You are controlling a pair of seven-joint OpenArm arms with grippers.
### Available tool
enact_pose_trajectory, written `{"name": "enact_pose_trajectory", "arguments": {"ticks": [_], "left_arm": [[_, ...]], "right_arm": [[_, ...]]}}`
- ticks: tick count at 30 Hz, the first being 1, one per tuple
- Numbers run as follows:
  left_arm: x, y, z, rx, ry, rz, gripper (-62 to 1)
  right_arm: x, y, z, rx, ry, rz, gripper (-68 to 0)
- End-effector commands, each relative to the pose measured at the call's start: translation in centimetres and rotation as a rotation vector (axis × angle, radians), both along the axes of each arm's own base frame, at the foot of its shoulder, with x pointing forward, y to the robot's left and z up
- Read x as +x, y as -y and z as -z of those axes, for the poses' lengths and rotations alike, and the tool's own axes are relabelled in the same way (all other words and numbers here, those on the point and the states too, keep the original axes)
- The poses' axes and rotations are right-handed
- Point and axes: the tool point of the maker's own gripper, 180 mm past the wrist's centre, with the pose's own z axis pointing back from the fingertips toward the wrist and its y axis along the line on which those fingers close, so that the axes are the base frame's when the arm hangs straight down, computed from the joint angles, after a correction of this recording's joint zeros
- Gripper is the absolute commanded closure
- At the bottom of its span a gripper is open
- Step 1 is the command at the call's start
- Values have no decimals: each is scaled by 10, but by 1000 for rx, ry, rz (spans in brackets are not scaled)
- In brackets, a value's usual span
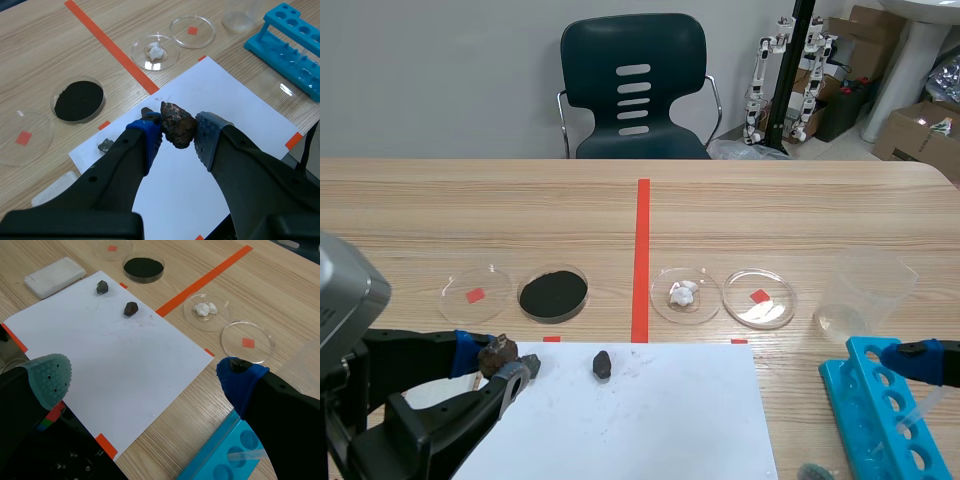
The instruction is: Rub the mineral on the streak plate
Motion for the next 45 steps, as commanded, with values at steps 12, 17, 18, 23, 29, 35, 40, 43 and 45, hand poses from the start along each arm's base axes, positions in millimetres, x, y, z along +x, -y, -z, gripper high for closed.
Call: {"name": "enact_pose_trajectory", "arguments": {"ticks": [12, 17, 18, 23, 29, 35, 40, 43, 45], "left_arm": [[3, 5, -10, -27, 30, 3, -130], [3, 5, -10, -27, 30, 3, -130], [3, 5, -10, -27, 30, 3, -130], [2, 4, -9, -22, 24, 3, -130], [2, 4, -8, -17, 18, 3, -130], [2, 4, -8, -17, 18, 3, -130], [2, 4, -8, -17, 18, 3, -130], [2, 4, -8, -17, 18, 3, -130], [2, 4, -8, -17, 18, 3, -130]], "right_arm": [[3, -1, -6, 20, 21, 4, -604], [3, -1, -6, 20, 21, 4, -604], [3, -1, -6, 20, 21, 4, -604], [3, -1, -6, 20, 21, 4, -604], [3, -1, -6, 20, 21, 4, -604], [3, -1, -6, 20, 21, 4, -604], [3, -1, -6, 20, 21, 4, -604], [3, -1, -6, 20, 21, 4, -604], [3, -1, -6, 20, 21, 4, -604]]}}
